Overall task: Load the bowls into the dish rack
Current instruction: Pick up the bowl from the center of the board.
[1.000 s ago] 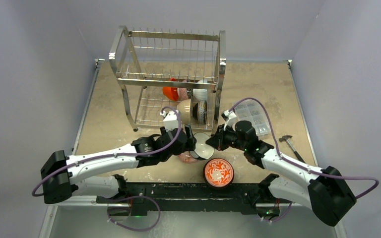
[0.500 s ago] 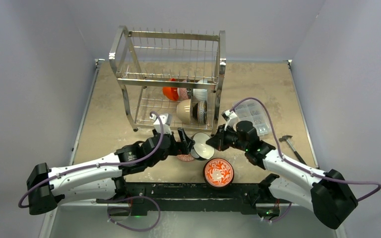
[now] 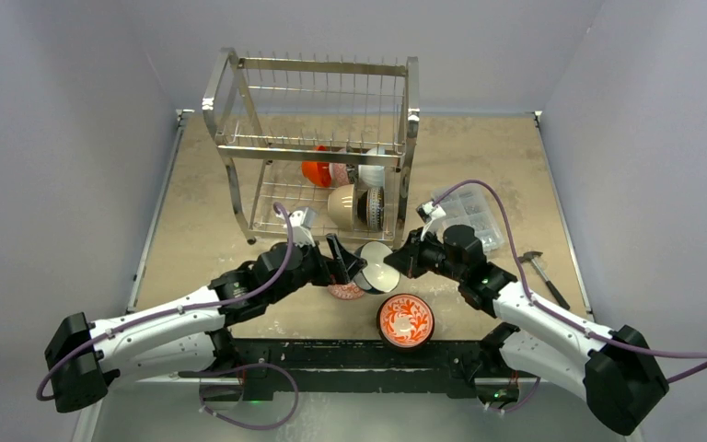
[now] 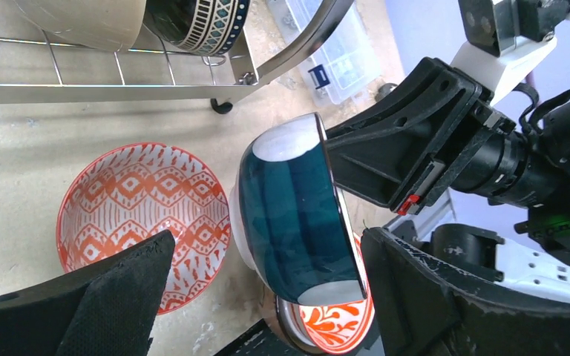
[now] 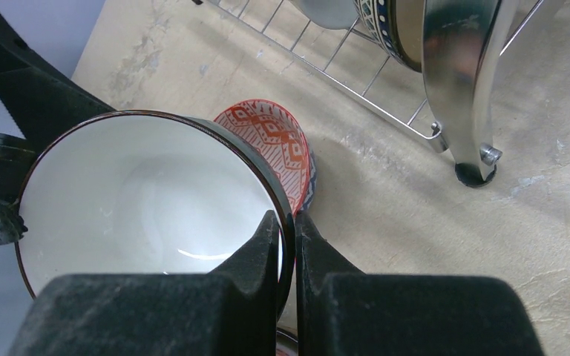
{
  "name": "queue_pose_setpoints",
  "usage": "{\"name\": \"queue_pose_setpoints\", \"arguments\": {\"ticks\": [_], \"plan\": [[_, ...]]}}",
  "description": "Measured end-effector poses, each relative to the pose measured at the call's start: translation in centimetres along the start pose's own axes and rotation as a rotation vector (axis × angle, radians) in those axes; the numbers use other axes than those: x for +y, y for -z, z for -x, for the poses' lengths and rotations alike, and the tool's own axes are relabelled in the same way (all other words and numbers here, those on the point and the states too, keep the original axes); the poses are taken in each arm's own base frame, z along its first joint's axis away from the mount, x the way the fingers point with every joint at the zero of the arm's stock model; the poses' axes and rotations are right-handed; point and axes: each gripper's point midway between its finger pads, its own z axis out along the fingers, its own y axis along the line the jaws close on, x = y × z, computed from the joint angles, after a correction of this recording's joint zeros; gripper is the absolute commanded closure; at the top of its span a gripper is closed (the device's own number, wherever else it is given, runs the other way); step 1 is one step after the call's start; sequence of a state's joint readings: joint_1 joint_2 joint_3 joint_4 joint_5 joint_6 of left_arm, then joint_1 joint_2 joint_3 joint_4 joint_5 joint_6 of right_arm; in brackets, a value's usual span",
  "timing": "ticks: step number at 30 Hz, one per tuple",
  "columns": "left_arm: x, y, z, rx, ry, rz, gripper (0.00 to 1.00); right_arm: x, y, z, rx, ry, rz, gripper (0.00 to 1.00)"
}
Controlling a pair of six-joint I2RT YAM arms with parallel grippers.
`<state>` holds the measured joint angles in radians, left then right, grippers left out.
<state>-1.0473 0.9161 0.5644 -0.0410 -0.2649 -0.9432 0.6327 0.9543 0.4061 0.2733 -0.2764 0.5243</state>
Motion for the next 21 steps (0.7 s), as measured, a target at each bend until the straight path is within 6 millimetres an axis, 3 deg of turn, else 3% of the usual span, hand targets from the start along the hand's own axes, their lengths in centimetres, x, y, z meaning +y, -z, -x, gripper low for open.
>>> {"name": "queue_pose_setpoints", "arguments": {"ticks": [6, 21], "plan": [[0.4, -0.2, 0.1, 0.017, 0.114, -0.097, 0.04, 0.3, 0.3, 0.4, -0.015, 0.005, 0.008, 1.00], [-1.7, -0.8, -2.2, 0.128, 0.210, -0.259, 0.04, 0.7, 0.4, 1.0, -0.026, 0.009, 0.016, 1.00]]}}
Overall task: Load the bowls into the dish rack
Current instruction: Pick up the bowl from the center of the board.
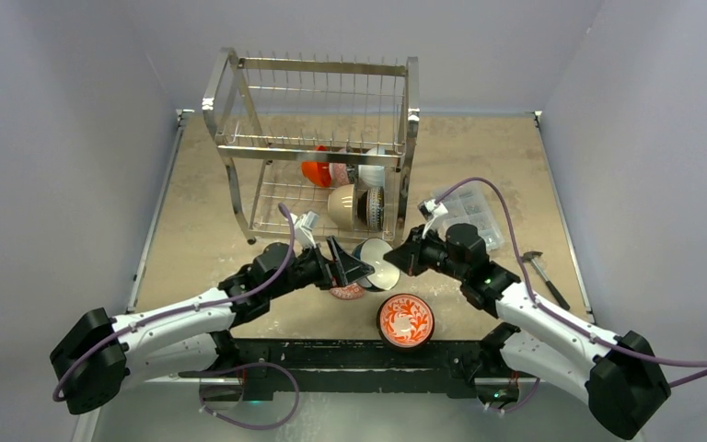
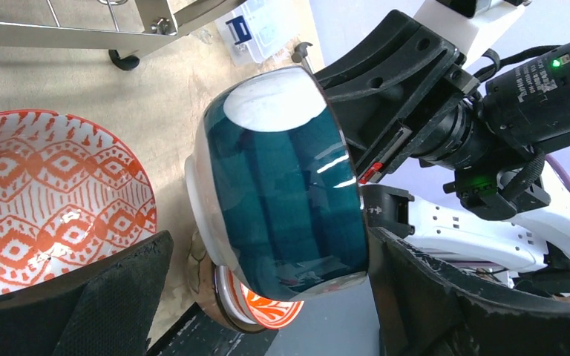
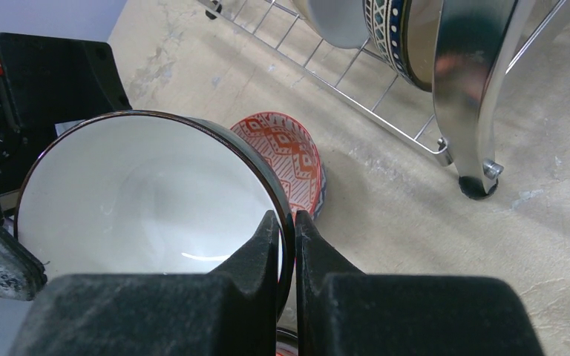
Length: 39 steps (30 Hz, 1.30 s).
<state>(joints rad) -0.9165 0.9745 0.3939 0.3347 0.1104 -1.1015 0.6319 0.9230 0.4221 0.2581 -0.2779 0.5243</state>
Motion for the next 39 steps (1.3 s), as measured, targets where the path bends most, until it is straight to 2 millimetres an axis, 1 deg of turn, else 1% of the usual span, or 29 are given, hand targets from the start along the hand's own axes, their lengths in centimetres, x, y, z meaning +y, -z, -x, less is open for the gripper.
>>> {"name": "queue_pose_setpoints", "arguments": {"ticks": [4, 9, 13, 22, 24, 26, 27, 29, 30, 31, 32, 34, 35, 37, 39], "plan": [[0.1, -0.1, -0.1, 0.005, 0.015, 0.004, 0.10, 0.2, -0.1, 0.4, -0.006, 0.003, 0.004, 1.00], [0.2, -0.6, -0.3, 0.013, 0.026, 0.002, 0.11, 0.1, -0.5, 0.5, 0.009, -0.001, -0.003, 1.00], [0.4, -0.8, -0.5, 0.016, 0.039, -0.008, 0.14, 0.0, -0.5, 0.4, 0.013, 0.000, -0.006, 1.00], [-0.4, -1.5, -0.7, 0.026, 0.053, -0.056, 0.29, 0.0, -0.5, 0.3, 0.017, -0.002, -0.008, 1.00], [-0.4, -1.5, -0.9, 0.031, 0.061, -0.064, 0.37, 0.0, -0.5, 0.3, 0.017, -0.001, -0.009, 1.00], [0.0, -1.6, -1.1, 0.035, 0.073, -0.059, 0.44, -0.2, -0.5, 0.4, 0.016, 0.003, -0.013, 1.00], [0.0, -1.6, -1.1, 0.036, 0.079, -0.059, 0.51, -0.2, -0.5, 0.3, 0.017, 0.005, -0.014, 1.00], [0.0, -1.6, -1.0, 0.035, 0.082, -0.063, 0.72, -0.2, -0.5, 0.3, 0.017, 0.004, -0.014, 1.00], [0.0, -1.6, -1.0, 0.035, 0.082, -0.063, 0.87, -0.2, -0.5, 0.3, 0.017, 0.004, -0.014, 1.00], [0.0, -1.6, -1.0, 0.034, 0.082, -0.062, 0.97, -0.2, -0.5, 0.3, 0.018, 0.004, -0.014, 1.00], [0.0, -1.6, -1.0, 0.034, 0.082, -0.062, 1.00, -0.2, -0.5, 0.3, 0.018, 0.004, -0.014, 1.00], [0.0, -1.6, -1.0, 0.033, 0.083, -0.061, 1.00, -0.2, -0.5, 0.3, 0.018, 0.004, -0.014, 1.00], [0.0, -1.5, -1.0, 0.033, 0.082, -0.060, 1.00, -0.2, -0.5, 0.3, 0.019, 0.004, -0.015, 0.98], [0.0, -1.5, -1.0, 0.030, 0.082, -0.061, 1.00, -0.1, -0.5, 0.4, 0.018, 0.005, -0.014, 0.90], [0.0, -1.4, -0.9, 0.027, 0.081, -0.060, 1.00, -0.1, -0.5, 0.5, 0.017, 0.005, -0.013, 0.78]]}}
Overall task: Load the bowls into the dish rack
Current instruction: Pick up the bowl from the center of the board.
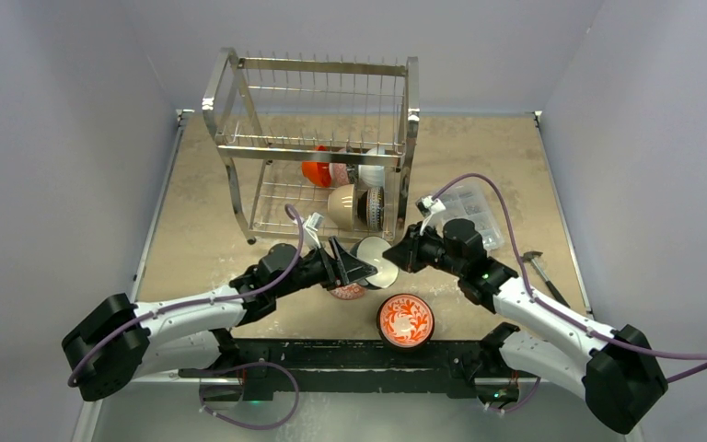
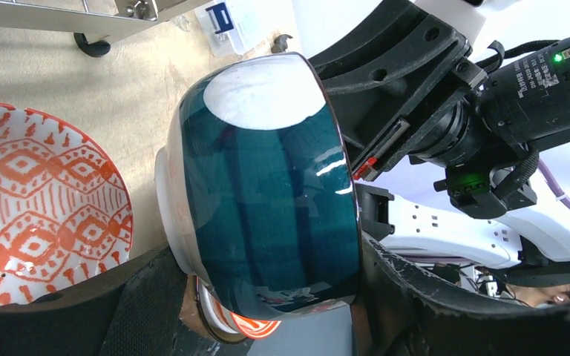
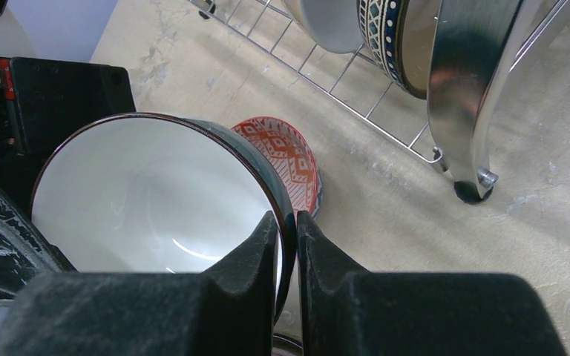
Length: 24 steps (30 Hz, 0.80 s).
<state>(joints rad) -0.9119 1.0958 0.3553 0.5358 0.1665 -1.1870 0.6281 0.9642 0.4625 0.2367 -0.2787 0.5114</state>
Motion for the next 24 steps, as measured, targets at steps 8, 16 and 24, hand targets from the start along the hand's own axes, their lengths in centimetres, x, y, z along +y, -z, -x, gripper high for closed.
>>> {"name": "queue_pose_setpoints", "arguments": {"ticks": [8, 16, 24], "plan": [[2.0, 0.4, -0.5, 0.008, 0.010, 0.078, 1.00, 1.0, 0.0, 1.6, -0.041, -0.004, 0.029, 0.48], [2.5, 0.9, -0.1, -0.013, 0.012, 0.104, 1.00, 1.6, 0.3, 2.3, -0.067, 0.005, 0.041, 0.28], [3.5, 1.9, 1.7, -0.066, -0.006, 0.150, 1.00, 1.9, 1.1, 2.8, -0.088, 0.013, 0.044, 0.07]]}}
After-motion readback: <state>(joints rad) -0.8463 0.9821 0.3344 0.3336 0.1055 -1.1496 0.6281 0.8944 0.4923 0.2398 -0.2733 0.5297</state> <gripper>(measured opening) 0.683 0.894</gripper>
